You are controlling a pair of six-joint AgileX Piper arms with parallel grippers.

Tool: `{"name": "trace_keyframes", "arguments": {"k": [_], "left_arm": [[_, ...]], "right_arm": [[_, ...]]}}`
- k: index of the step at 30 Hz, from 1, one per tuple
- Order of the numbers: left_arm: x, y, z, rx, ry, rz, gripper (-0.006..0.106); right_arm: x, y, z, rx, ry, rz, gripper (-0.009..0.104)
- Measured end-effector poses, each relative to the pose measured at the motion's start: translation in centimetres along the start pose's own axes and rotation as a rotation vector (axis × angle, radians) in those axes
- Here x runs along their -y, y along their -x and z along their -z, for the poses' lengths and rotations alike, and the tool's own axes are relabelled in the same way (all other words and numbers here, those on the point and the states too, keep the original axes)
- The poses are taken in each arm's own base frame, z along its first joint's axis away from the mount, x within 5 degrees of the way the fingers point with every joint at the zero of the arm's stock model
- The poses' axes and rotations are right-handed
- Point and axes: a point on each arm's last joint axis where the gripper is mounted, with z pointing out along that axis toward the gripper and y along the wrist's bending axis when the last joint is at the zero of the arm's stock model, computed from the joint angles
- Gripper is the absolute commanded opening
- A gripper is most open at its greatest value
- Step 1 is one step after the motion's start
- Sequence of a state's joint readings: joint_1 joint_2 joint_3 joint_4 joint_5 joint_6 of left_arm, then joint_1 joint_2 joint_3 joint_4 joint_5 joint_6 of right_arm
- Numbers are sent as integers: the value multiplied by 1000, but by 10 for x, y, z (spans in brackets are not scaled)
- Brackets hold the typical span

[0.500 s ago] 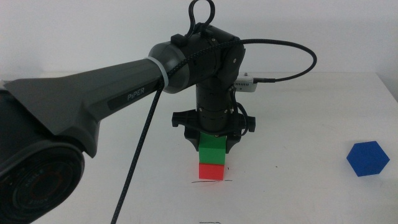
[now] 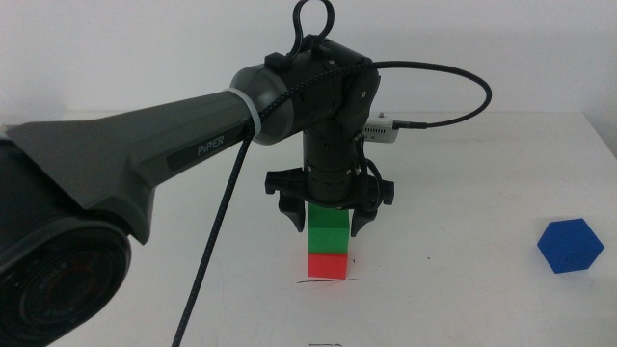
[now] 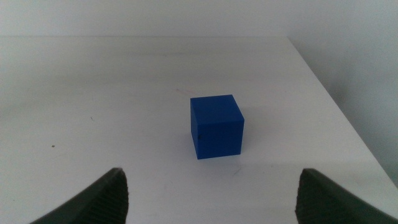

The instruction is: Stack red cubes first, then green, then blue cubes in a specific spot.

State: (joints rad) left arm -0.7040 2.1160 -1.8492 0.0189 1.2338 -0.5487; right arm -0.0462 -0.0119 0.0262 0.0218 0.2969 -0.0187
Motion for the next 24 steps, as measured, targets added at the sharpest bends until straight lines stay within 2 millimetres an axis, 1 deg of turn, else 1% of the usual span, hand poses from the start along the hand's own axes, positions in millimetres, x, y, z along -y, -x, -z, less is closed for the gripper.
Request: {"name": "trace_keyframes", "arguments": {"k": [7,11,17,19,21,24], "left_arm": [[0,0,2,4,-2,-17,82],[-1,-1,18,34,-21,-26,82],[-6,-8,63,122,-65,-30,82],[-9,-11,80,157,-79,-55,82],[-13,-16,101,201,-96,-118,82],[-22,-27,139,286,-114,-231,83]], "right_arm": [[0,0,0,0,0,0,93],[0,0,0,0,0,0,93],[0,0,0,0,0,0,93],[0,0,0,0,0,0,93],[0,0,0,0,0,0,93],[0,0,0,0,0,0,93]]}}
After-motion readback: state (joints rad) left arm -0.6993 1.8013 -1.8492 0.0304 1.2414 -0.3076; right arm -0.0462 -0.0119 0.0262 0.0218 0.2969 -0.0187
